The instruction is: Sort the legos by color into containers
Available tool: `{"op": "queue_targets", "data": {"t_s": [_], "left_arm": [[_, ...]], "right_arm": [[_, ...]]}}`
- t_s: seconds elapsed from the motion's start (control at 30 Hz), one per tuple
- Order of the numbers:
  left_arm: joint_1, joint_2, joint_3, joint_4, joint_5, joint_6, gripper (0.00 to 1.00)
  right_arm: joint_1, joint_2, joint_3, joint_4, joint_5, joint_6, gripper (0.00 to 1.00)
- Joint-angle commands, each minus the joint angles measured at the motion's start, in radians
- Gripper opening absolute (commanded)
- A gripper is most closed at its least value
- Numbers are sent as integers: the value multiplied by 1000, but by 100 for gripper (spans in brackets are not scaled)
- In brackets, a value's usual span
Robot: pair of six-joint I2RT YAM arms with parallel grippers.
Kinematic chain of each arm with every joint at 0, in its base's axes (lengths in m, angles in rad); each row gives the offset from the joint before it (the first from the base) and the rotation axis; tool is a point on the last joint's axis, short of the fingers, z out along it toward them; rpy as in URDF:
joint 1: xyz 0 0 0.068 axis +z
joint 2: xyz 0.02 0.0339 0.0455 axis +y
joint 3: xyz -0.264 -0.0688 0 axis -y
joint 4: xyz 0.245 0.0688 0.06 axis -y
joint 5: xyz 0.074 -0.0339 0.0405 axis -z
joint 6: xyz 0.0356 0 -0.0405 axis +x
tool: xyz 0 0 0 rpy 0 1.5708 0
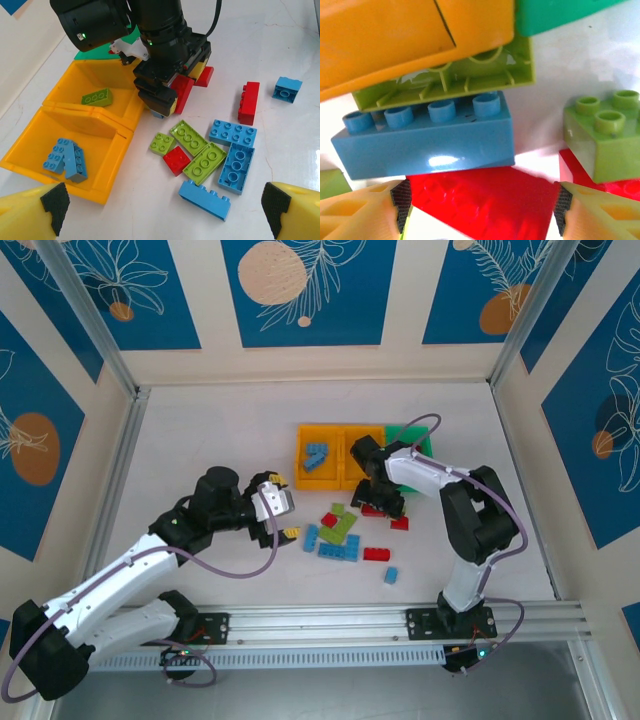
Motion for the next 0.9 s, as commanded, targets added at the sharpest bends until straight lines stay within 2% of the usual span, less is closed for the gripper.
{"op": "queue_targets", "data": {"t_s": [0.0, 0.17, 0.23, 0.43, 0.6, 0.7, 0.8, 0.87], "left_arm": [[3, 1, -8, 20, 26, -15, 100], [2, -6, -14, 21, 25, -27, 100], [3, -5, -16, 25, 25, -29, 100], [1, 4, -14, 39, 26, -35, 100], [3, -2, 6, 29, 40, -50, 100], [1, -14, 40, 20, 68, -87, 100], [-2, -18, 59, 54, 95, -135, 100], [-8, -7, 70, 77, 99, -159, 100]], "right_arm": [[-5, 43, -4, 13, -23, -15, 76], [-5, 30, -8, 13, -16, -17, 72], [-4, 9, -13, 20, -18, -25, 68], [-4, -62, -21, 19, -64, -26, 36], [-6, -175, -8, -38, -57, -25, 19], [-36, -300, -1, -55, -8, -35, 16], [-133, -397, 6, -18, 56, -99, 16], [-197, -396, 33, 33, 122, -183, 17]]}}
